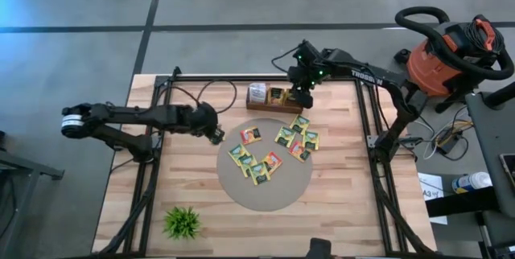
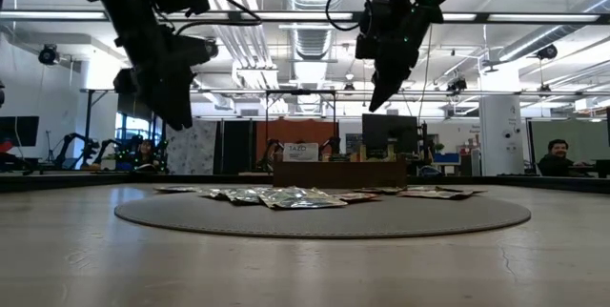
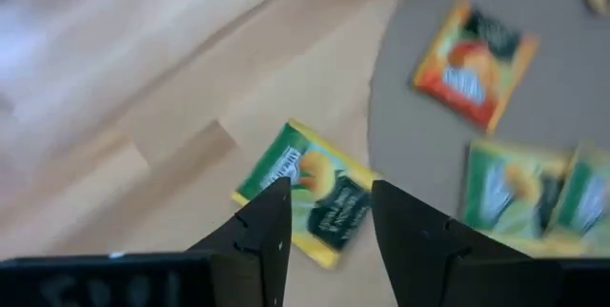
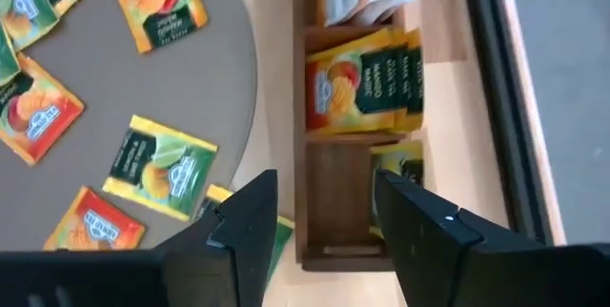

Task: Pick & Place Tea
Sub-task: Put the yellow tea bag into the right section of the wooden organizer

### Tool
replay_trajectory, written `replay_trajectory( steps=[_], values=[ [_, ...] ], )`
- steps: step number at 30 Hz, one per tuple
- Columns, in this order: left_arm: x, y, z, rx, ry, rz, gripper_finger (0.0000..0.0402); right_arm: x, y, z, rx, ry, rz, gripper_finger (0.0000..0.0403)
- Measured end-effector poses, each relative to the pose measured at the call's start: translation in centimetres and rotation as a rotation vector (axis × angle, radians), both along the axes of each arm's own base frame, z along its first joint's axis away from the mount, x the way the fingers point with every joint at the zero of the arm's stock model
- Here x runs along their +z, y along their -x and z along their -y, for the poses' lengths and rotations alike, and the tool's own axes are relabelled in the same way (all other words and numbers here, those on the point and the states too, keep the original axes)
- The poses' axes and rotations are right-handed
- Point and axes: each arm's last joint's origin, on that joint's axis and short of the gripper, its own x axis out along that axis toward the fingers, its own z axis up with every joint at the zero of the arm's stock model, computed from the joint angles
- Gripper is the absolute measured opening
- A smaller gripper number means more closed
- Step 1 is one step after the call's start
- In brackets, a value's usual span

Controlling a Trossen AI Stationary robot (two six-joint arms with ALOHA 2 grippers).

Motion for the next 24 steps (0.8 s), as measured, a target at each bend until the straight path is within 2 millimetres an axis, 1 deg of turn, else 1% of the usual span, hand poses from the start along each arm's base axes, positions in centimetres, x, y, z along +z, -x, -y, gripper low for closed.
replay_trajectory(
  steps=[3, 6, 8, 10, 14, 18, 21, 24],
  values=[
    [-0.3, -0.2, -0.1, -0.225, -0.11, -0.121, 0.014, 0.5, -0.1, 0.0, -0.046, -0.001, 0.037, 0.0176],
    [-0.7, -0.3, -0.1, -0.458, -0.212, -0.253, 0.014, 1.5, -0.2, 0.0, -0.121, -0.001, 0.109, 0.0176],
    [-1.0, -0.2, -0.1, -0.585, -0.247, -0.335, 0.014, 2.3, -0.3, -0.2, -0.154, 0.001, 0.157, 0.0176],
    [-1.4, -0.2, -0.1, -0.666, -0.254, -0.39, 0.014, 2.9, -0.6, -0.5, -0.172, 0.004, 0.2, 0.0176],
    [-2.7, 0.4, 0.1, -0.712, -0.222, -0.453, 0.014, 3.1, -1.5, -1.1, -0.17, 0.004, 0.246, 0.0176],
    [-3.9, 1.0, 0.2, -0.724, -0.193, -0.468, 0.014, 2.7, -2.6, -1.6, -0.164, -0.008, 0.261, 0.0176],
    [-4.8, 0.7, 0.3, -0.741, -0.19, -0.372, 0.014, 2.3, -3.2, -1.9, -0.156, -0.015, 0.262, 0.0176],
    [-5.8, 0.2, 0.3, -0.762, -0.225, -0.29, 0.014, 1.8, -3.9, -2.3, -0.138, -0.024, 0.249, 0.0176]
  ],
)
